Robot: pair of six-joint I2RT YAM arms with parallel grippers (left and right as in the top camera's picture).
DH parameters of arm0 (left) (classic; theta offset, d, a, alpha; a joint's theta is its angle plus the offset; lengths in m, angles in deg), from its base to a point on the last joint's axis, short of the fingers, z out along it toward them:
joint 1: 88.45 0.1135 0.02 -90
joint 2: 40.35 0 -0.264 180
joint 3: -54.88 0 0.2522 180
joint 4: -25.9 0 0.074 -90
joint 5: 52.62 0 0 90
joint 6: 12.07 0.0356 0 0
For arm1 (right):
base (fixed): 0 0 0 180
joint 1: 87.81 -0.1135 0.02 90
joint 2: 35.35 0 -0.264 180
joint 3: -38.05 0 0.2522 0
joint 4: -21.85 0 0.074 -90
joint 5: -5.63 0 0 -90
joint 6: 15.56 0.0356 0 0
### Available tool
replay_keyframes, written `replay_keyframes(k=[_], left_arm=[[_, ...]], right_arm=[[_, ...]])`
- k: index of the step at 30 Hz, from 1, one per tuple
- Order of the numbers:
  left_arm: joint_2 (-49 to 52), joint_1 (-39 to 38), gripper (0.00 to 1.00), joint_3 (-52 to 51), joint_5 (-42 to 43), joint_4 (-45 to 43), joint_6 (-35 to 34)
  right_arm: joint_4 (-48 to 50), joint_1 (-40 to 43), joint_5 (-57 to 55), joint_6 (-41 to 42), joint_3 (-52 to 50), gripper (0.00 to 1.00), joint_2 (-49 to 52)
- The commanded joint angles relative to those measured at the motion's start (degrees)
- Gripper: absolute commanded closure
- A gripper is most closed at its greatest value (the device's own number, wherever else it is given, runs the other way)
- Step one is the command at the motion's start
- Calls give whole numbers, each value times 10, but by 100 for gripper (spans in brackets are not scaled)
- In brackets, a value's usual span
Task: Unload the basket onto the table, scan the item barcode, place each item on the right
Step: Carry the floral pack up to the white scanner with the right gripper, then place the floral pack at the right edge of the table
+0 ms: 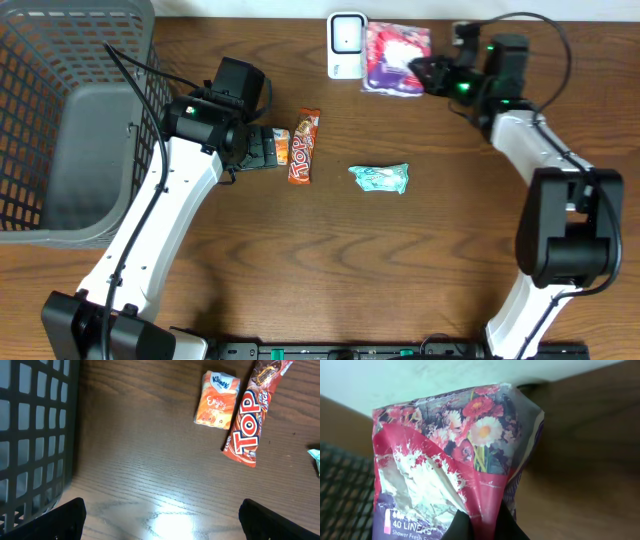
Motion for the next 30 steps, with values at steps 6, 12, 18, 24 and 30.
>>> replay_keyframes(k=[6,12,18,24,30], left_arm=[[3,2,2,0,-5,2,4],[3,2,2,0,-5,2,4],[3,2,2,0,-5,2,4],[3,2,2,0,-5,2,4],[3,2,2,0,-5,2,4]], right_arm=[[76,-127,-335,26,9,99,4],[208,-157,-388,26,12,99,46],[219,-155,-388,37,40,99,85],[209,-127,-382,35,50,99,56],[82,-47,-400,36,50,99,-8]])
